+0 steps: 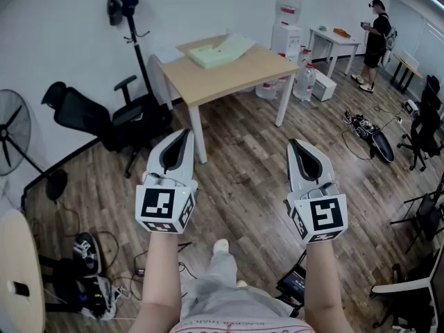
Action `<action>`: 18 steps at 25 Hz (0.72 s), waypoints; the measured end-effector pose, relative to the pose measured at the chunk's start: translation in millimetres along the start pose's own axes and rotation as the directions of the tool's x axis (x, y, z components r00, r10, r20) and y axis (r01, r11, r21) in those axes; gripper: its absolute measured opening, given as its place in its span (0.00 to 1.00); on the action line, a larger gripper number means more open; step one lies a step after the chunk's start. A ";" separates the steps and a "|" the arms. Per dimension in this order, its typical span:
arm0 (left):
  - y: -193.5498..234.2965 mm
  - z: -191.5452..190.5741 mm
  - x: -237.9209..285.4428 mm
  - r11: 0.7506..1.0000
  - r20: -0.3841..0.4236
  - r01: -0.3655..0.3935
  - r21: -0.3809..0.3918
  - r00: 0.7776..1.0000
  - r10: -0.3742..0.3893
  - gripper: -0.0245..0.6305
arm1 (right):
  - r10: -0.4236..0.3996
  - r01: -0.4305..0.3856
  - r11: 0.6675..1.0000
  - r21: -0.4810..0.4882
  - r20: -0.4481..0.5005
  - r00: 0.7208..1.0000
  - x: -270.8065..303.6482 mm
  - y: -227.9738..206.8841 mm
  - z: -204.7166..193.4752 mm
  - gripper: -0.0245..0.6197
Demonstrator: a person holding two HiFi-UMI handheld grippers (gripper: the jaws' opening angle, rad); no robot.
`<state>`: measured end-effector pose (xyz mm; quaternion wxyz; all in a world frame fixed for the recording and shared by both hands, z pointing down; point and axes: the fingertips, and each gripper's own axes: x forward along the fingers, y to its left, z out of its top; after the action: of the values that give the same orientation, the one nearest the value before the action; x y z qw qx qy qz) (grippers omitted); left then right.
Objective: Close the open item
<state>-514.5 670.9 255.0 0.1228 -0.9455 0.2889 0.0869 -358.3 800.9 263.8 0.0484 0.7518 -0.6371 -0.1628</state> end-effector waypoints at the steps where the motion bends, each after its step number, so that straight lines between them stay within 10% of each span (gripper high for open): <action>1: 2.6 -0.9 2.1 1.000 0.000 0.004 0.002 1.000 -0.004 0.06 | -0.002 0.002 1.000 0.003 -0.002 1.000 3.0 0.8 -1.4 0.04; 18: 91.0 -50.9 131.2 1.000 0.016 -0.006 -0.025 1.000 0.007 0.05 | 0.003 -0.004 0.999 -0.032 -0.017 1.000 163.8 -36.3 -37.2 0.04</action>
<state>-454.1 514.5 256.1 0.1131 -0.9452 0.2899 0.0984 -290.6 643.1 258.7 0.0660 0.7512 -0.6353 -0.1666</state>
